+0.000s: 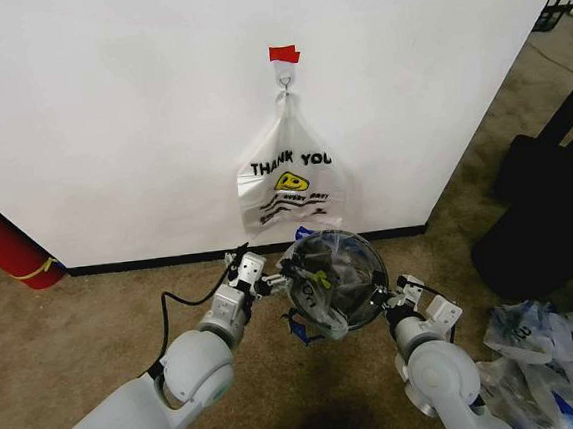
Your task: Pick up the garbage bag from the wall and place it over the trash bin.
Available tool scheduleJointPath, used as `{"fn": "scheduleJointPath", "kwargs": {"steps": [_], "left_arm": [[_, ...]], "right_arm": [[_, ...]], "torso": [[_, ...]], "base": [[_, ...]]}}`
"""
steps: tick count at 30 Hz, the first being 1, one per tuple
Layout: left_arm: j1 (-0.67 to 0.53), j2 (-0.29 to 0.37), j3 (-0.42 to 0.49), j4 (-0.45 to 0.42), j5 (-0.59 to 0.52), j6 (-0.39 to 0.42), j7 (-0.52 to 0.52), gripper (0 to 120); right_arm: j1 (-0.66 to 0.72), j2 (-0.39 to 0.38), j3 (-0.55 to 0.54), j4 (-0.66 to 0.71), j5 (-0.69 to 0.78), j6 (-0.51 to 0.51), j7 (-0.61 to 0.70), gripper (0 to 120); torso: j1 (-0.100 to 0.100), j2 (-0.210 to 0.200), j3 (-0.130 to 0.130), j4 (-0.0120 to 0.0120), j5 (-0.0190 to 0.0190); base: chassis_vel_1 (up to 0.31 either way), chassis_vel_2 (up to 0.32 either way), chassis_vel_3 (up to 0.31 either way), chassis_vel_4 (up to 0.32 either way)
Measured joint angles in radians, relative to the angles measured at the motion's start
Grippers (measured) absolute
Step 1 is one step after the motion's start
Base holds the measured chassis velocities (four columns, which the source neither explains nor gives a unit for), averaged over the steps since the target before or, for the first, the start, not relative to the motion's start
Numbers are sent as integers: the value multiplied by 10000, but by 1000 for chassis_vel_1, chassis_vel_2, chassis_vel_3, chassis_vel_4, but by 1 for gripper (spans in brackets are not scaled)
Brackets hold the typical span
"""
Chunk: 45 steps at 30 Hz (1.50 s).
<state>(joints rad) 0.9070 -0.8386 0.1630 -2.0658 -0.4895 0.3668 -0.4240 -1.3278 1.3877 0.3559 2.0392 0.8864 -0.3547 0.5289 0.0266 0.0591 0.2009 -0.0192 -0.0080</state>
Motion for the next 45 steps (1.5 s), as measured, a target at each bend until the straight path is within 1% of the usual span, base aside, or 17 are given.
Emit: {"fn": "scheduleJointPath", "kwargs": {"steps": [7, 12, 15, 18, 19, 22, 23, 25, 27, 30, 34, 35, 37, 38, 42, 44, 45], "left_arm": [[137, 5, -56, -36, -82, -60, 29, 100], [168, 106, -174, -706, -578, -56, -50, 100], [274, 165, -209, -1341, -1447, -40, -69, 98], [266, 162, -145, -1482, -1770, -21, -70, 97], [225, 143, 83, -1542, -1969, 6, -61, 94], [151, 23, 581, -1272, -1776, -1, 73, 81], [125, -38, 686, -1136, -1670, -6, 98, 77], [113, -65, 725, -1074, -1620, -8, 101, 75], [29, -187, 870, -719, -1423, -22, 102, 65], [-21, -199, 889, -554, -1307, -109, 103, 52], [-17, -203, 863, -534, -1219, -161, 109, 41], [-3, -219, 830, -533, -1174, -178, 110, 34], [15, -224, 823, -513, -1146, -180, 114, 26], [15, -224, 823, -513, -1146, -180, 114, 26], [6, -209, 823, -468, -1112, -185, 114, 13], [-13, -221, 804, -434, -1099, -195, 84, 1], [-15, -224, 795, -433, -1100, -203, 72, 0]], "right_arm": [[-1, -52, 3, 30, 15, -9, -1, 0], [-34, -92, 66, 20, 18, -12, -1, 0], [-49, -72, 83, -2, 14, -12, -1, 0], [-76, -66, 112, 1, 12, -12, 0, 0], [-109, -58, 168, 36, 10, -18, 8, 0], [-110, -70, 169, 105, 14, -43, 30, 0], [-111, -81, 168, 121, 15, -48, 37, 0], [-112, -89, 169, 133, 18, -51, 40, 0], [-136, -128, 217, 207, 71, -68, 48, 0], [-189, -167, 269, 284, 147, -100, 76, 0], [-206, -170, 265, 325, 183, -126, 76, 0], [-185, -156, 260, 319, 189, -127, 82, 0], [-134, -137, 237, 247, 192, -127, 85, 0], [-134, -137, 237, 247, 192, -127, 85, 0], [-119, -135, 148, 194, 175, -127, 88, 0], [-111, -136, 140, 192, 170, -126, 88, 0], [-111, -137, 140, 190, 169, -126, 88, 0]], "torso": [[0, 0, 0, 0, -1], [0, 0, 0, -2, 0], [0, 0, 0, 2, 2], [0, 0, -1, 2, 2], [0, 1, -1, -2, 1], [0, 0, -1, 0, 0], [0, 0, -1, 0, 0], [0, 0, -1, 0, 0], [0, 0, 0, -1, 0], [0, 0, -1, -1, 0], [0, 0, 0, 0, 1], [0, 0, 0, -1, 1], [0, 0, 0, 0, 1], [0, 0, 0, 0, 1], [0, 0, 0, 0, 1], [0, 0, 0, 0, 0], [0, 0, 0, -1, 0]], "base": [[0, 0, 0, 0], [0, 0, 0, 0], [0, 0, 0, 0], [0, 0, 0, 0], [0, 0, 0, 0], [0, 0, 0, 0], [0, 0, 0, 0], [0, 0, 0, 0], [0, 0, 0, 0], [0, 0, 0, 0], [0, 0, 0, 0], [0, 0, 0, 0], [0, 0, 0, 0], [0, 0, 0, 0], [0, 0, 0, 0], [0, 0, 0, 0], [0, 0, 0, 0]]}}
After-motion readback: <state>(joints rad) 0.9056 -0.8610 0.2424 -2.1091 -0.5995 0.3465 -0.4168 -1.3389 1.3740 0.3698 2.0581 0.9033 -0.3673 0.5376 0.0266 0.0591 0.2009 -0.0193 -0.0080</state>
